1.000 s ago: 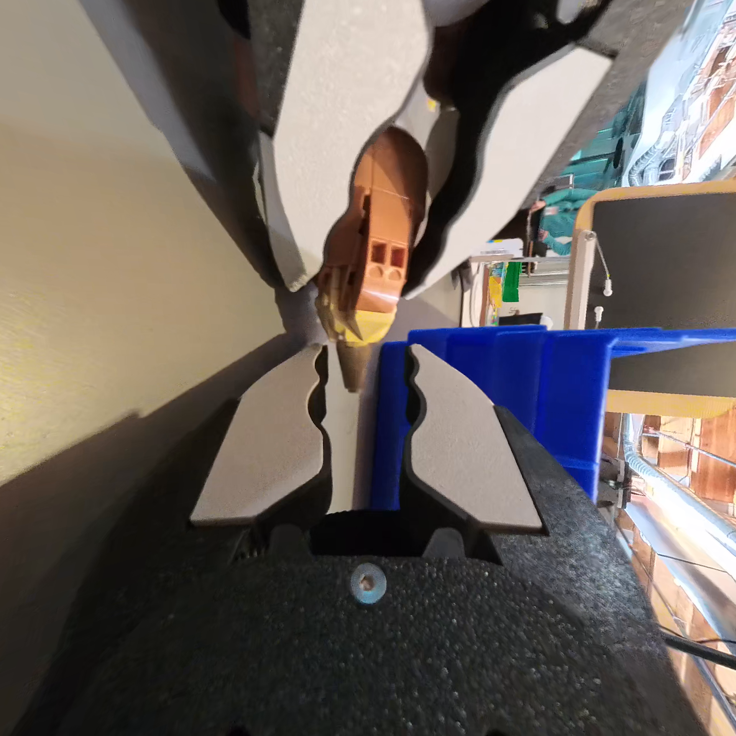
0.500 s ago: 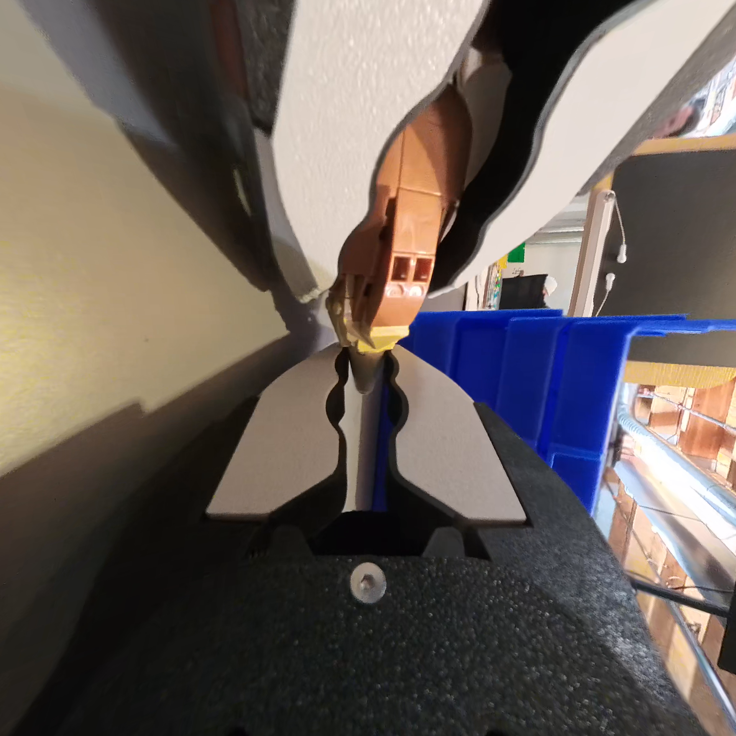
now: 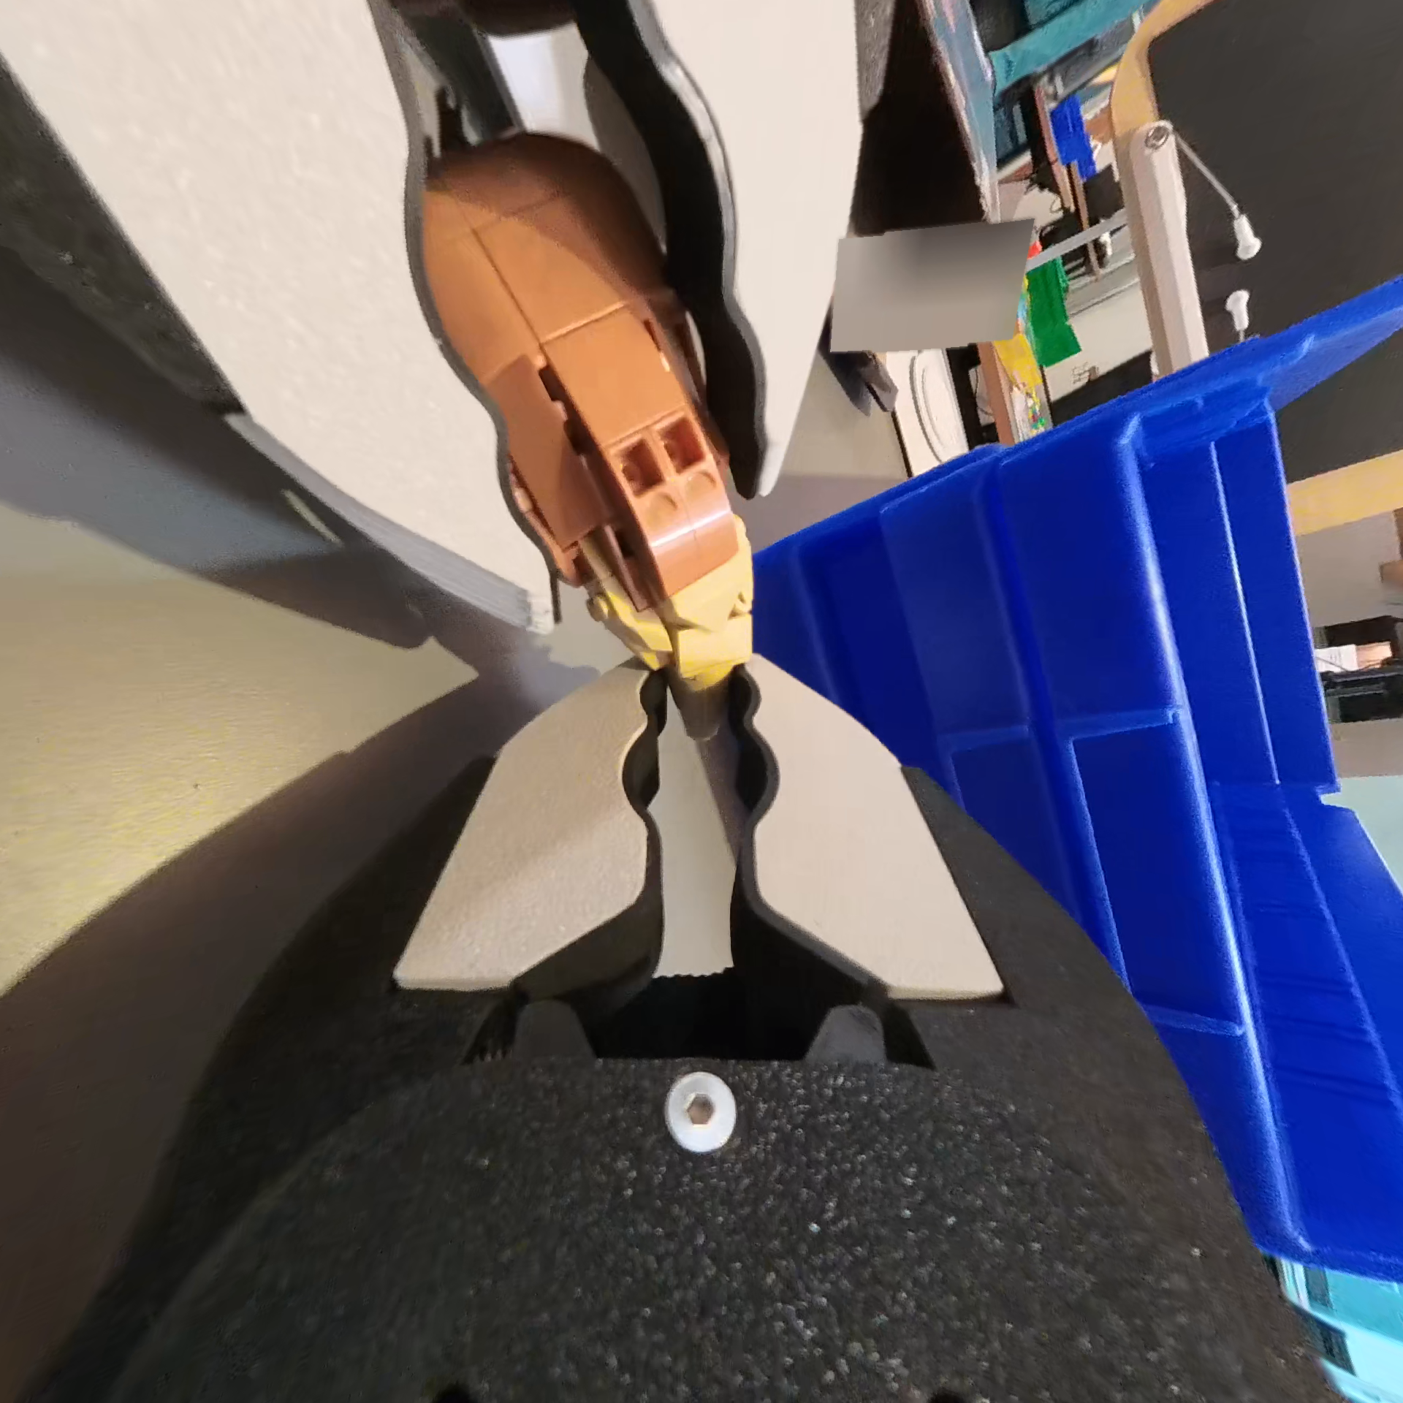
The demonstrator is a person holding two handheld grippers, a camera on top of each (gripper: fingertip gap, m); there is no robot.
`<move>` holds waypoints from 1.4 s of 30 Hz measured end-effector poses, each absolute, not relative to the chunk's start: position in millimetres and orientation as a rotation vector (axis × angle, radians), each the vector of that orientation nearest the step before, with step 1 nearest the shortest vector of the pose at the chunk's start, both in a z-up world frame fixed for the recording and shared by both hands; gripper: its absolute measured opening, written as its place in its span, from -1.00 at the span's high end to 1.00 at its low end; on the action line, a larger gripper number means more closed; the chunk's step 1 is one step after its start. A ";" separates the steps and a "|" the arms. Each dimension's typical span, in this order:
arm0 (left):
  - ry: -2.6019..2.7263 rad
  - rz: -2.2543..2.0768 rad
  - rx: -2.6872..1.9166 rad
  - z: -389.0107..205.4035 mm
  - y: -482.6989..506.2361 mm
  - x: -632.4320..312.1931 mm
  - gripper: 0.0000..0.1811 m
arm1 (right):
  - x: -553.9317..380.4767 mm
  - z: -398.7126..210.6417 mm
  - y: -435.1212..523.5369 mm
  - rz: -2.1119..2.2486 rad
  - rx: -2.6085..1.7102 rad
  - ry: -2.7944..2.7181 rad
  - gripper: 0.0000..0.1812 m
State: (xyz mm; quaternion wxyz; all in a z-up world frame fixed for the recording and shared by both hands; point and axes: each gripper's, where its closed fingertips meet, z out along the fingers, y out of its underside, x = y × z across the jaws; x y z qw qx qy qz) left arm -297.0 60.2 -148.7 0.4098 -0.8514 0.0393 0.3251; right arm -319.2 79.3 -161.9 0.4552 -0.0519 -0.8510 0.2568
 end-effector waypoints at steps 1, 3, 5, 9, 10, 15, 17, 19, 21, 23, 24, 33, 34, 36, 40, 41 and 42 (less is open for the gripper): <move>0.106 0.818 -2.154 -150.1 58.9 -298.0 0.49 | -319.0 -161.3 78.8 0.646 -0.121 -2.096 0.82; 0.128 0.780 -2.186 -154.4 55.0 -298.3 0.49 | -316.1 -160.5 75.4 0.703 -0.090 -2.115 0.82; 0.114 0.728 -2.222 -159.2 50.4 -299.9 0.50 | -315.6 -157.8 75.5 0.763 -0.076 -2.131 0.82; 0.108 0.620 -2.302 -174.3 47.7 -296.0 0.49 | -315.9 -149.3 76.7 0.936 -0.116 -2.159 0.82; 0.097 0.610 -2.313 -177.5 47.8 -296.4 0.49 | -313.0 -146.4 73.8 1.009 -0.116 -2.167 0.82; 0.031 0.537 -2.236 -170.8 52.2 -296.8 0.51 | -298.8 -126.2 62.9 1.316 -0.136 -2.154 0.82; -0.017 0.457 -2.151 -155.3 53.7 -294.6 0.50 | -298.5 -116.3 64.0 1.375 -0.142 -2.106 0.82; -0.062 0.377 -2.045 -136.1 54.5 -292.3 0.50 | -298.7 -106.8 66.2 1.404 -0.128 -2.042 0.82; -0.093 0.284 -1.922 -115.2 56.7 -286.3 0.52 | -302.8 -100.9 70.7 1.348 -0.117 -1.972 0.82; -0.111 0.197 -1.802 -96.0 59.3 -278.2 0.65 | -313.4 -100.2 79.4 1.121 -0.080 -1.879 0.82; -0.121 0.160 -1.754 -88.7 60.5 -274.6 0.70 | -316.9 -99.7 82.7 0.987 -0.038 -1.824 0.82; -0.241 0.077 -1.720 -91.4 69.8 -272.3 0.73 | -307.3 -90.0 74.1 0.553 0.178 -1.562 0.82; -0.250 0.076 -1.723 -92.6 70.6 -272.3 0.73 | -305.3 -87.3 73.4 0.536 0.193 -1.535 0.83; -0.250 0.069 -1.718 -92.7 72.0 -270.8 0.75 | -301.4 -84.3 70.9 0.502 0.226 -1.496 0.82; -0.235 0.101 -1.714 -91.8 70.5 -270.9 0.82 | -295.8 -80.9 67.6 0.428 0.293 -1.419 0.82; -0.219 0.119 -1.717 -91.2 70.0 -270.4 0.82 | -294.6 -79.8 67.4 0.417 0.305 -1.404 0.82; -0.192 0.147 -1.721 -90.4 69.7 -269.4 0.82 | -293.3 -78.5 67.2 0.416 0.312 -1.394 0.83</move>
